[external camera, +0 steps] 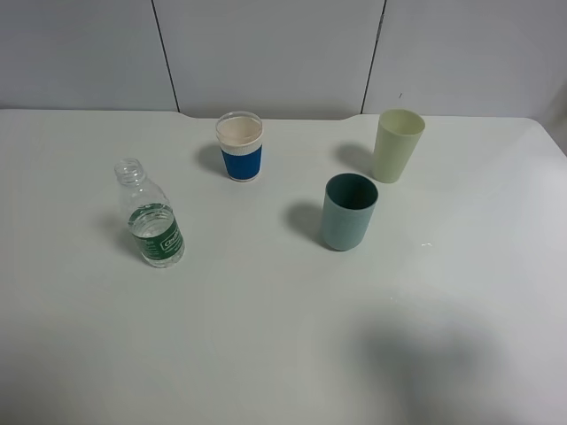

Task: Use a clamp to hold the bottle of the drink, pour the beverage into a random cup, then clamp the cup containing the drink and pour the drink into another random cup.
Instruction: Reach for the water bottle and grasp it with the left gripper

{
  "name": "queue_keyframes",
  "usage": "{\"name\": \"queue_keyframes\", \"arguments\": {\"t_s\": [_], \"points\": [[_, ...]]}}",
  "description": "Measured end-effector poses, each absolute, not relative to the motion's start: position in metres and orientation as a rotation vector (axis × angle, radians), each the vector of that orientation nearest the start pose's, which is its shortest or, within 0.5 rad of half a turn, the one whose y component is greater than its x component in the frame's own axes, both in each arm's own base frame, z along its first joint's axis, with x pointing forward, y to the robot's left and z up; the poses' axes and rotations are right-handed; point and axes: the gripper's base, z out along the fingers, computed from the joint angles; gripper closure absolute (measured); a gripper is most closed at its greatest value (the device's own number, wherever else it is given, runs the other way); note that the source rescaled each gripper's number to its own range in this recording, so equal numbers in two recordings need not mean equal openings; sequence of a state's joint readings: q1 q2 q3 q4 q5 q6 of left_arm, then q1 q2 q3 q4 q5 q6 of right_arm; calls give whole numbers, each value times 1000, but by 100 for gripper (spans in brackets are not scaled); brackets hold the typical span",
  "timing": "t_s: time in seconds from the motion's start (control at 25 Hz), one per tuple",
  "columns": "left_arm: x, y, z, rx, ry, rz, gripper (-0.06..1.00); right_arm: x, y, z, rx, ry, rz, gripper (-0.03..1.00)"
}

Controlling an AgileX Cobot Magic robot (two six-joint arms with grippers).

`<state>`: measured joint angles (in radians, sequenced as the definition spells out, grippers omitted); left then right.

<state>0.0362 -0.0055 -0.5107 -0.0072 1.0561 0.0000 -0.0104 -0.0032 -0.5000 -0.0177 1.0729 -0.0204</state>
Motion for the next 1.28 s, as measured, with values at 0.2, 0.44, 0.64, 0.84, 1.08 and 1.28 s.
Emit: {"name": "queue_keyframes", "arguments": {"t_s": [0.2,0.44,0.64,0.84,1.08,1.28], "points": [[-7,-1,281,-36,2023,14,-6,-6,-1,276,-9,2053,-40,-3],[-7,-1,281,-36,2024,14,-6,-6,-1,276,-9,2053,-40,-3],[-7,-1,281,-36,2024,14,-6,-6,-1,276,-9,2053,-40,-3],[0,-1,282,-37,2061,14,-6,-6,-1,276,-9,2053,-40,-3],[23,0,297,-22,2095,16,-6,-6,-1,276,-9,2053,-40,-3],[58,-3,301,76,2203,2,-6,-6,-1,276,-9,2053,-40,-3]]}}
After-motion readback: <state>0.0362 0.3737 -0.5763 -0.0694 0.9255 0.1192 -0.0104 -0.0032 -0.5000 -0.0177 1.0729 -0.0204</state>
